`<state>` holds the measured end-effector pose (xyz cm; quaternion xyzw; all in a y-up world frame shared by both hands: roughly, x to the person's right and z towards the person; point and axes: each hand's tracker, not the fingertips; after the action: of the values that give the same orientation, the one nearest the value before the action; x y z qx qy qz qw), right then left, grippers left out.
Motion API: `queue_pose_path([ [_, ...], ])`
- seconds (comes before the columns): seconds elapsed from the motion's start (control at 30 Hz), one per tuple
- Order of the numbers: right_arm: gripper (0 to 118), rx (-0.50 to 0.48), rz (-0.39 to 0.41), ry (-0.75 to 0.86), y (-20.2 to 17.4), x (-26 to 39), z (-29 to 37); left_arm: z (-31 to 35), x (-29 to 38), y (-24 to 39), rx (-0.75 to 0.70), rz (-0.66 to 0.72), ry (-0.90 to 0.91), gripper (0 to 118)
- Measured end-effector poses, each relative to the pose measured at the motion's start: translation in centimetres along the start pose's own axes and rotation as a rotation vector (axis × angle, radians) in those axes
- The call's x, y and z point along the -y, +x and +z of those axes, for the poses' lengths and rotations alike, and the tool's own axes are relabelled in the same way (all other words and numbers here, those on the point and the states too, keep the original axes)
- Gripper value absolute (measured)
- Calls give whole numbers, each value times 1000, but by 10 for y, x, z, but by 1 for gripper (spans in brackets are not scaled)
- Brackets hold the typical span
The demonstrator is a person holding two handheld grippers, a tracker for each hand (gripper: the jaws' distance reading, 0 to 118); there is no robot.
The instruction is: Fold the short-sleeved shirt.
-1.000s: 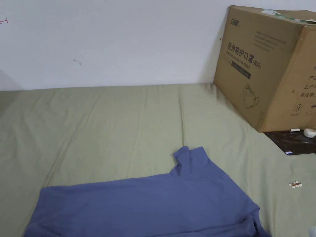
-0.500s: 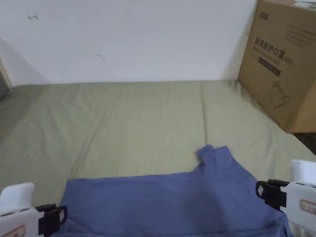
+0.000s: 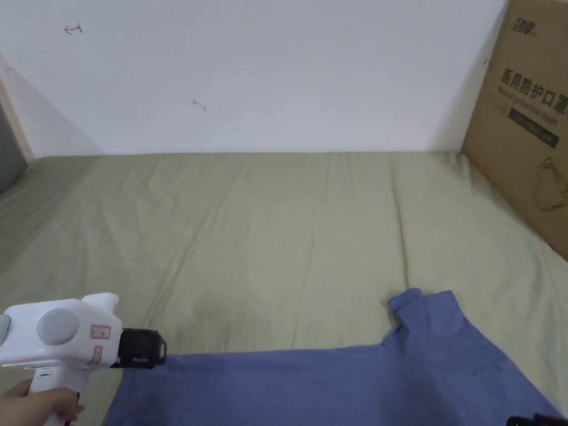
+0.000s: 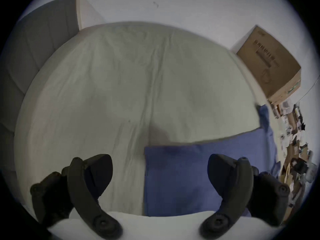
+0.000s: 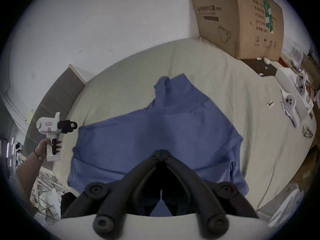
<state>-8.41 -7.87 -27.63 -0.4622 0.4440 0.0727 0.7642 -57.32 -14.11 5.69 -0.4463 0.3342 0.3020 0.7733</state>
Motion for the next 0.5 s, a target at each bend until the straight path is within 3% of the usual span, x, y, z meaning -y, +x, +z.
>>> queue_pose_path([
  [0.13,0,48,-7,-36,18,-8,-11,-36,2,-12,-5,-28,-67,102],
  [0.2,0,47,-7,-39,31,-21,-22,-21,19,-5,1,-166,12,94],
  [0.27,0,45,8,-25,43,-41,-39,-3,22,-4,2,-220,33,48],
  [0.3,0,60,20,-24,45,-51,-48,5,34,2,31,-214,36,16],
  [0.33,0,74,44,-30,50,-65,-61,17,38,3,86,-193,46,3],
  [0.37,4,78,56,-28,54,-80,-73,29,40,4,86,-191,63,3],
  [0.4,32,82,63,-22,58,-93,-85,40,41,5,50,-213,87,3],
  [0.43,92,100,59,-32,61,-109,-103,57,48,20,46,-217,113,3],
  [0.47,118,106,46,-33,69,-120,-120,68,50,21,53,-208,127,3],
  [0.5,115,85,8,-2,76,-125,-133,78,50,20,83,-189,151,3],
])
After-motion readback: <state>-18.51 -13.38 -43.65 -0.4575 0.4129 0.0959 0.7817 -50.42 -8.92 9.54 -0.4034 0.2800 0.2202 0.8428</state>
